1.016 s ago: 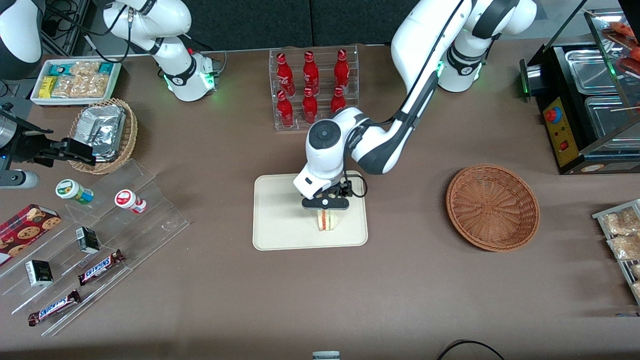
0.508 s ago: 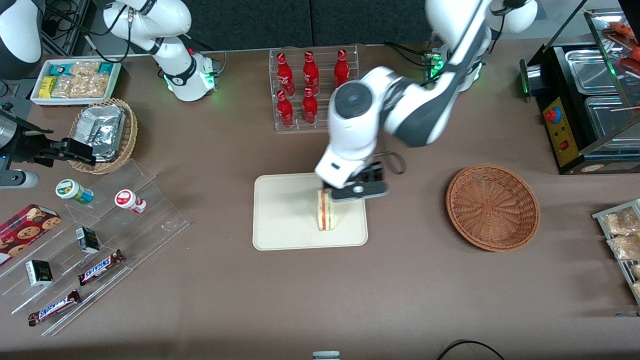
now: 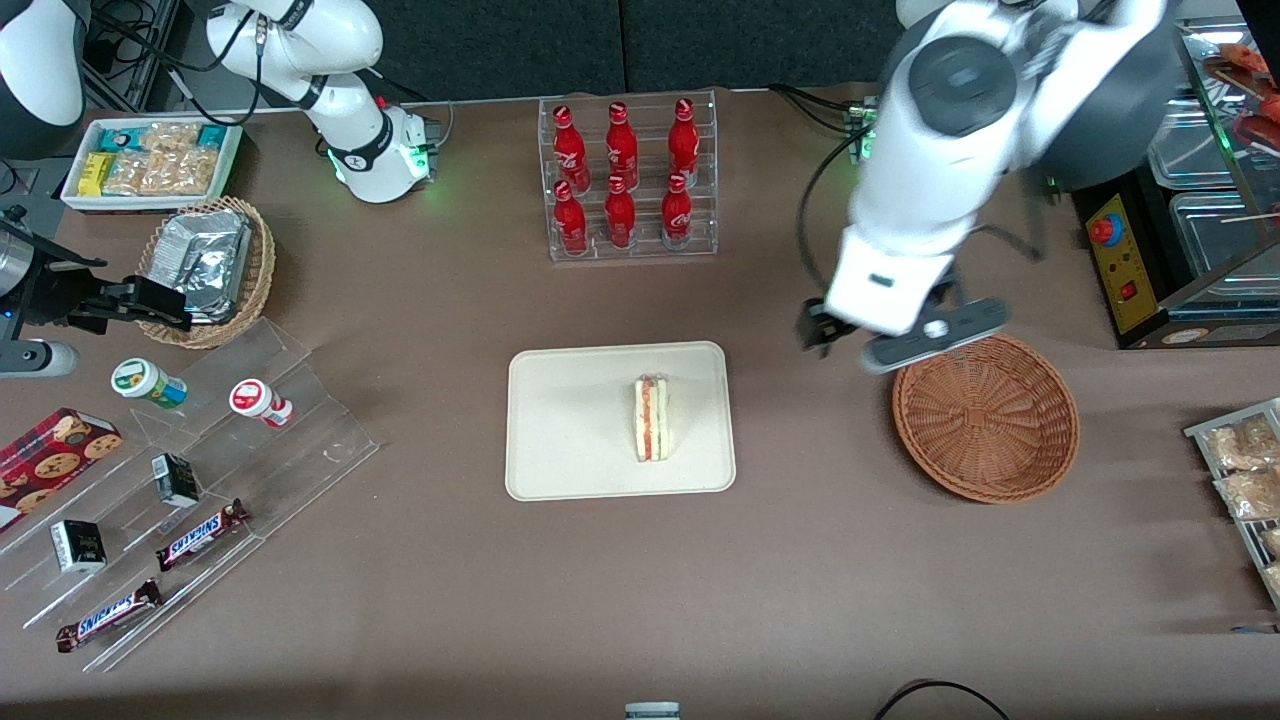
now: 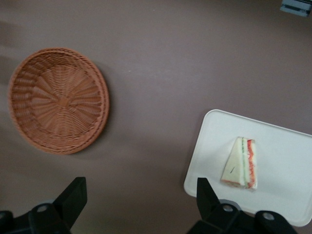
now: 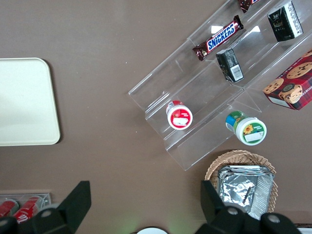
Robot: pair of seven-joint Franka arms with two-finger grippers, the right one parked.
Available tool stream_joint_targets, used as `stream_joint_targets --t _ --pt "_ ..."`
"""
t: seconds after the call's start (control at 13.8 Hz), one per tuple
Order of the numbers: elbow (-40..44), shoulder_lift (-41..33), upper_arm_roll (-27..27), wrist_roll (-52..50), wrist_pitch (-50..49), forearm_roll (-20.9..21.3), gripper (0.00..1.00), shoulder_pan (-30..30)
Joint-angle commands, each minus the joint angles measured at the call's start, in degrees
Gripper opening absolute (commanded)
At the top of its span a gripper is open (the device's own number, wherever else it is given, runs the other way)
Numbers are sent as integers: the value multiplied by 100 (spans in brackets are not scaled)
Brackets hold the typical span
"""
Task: Place sandwich from basket to tray
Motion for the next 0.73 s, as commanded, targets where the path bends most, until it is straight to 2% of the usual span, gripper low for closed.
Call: stream_joint_targets --t 0.0,0.07,0.29,0.65 --pt "-260 -625 -61 301 -279 -165 100 463" --pt "-347 -844 -52 422 -288 -269 100 699" --pt "-453 -1319 -61 1615 -840 -963 100 1481" --pt "-997 -1936 36 2216 -1079 -868 100 1896"
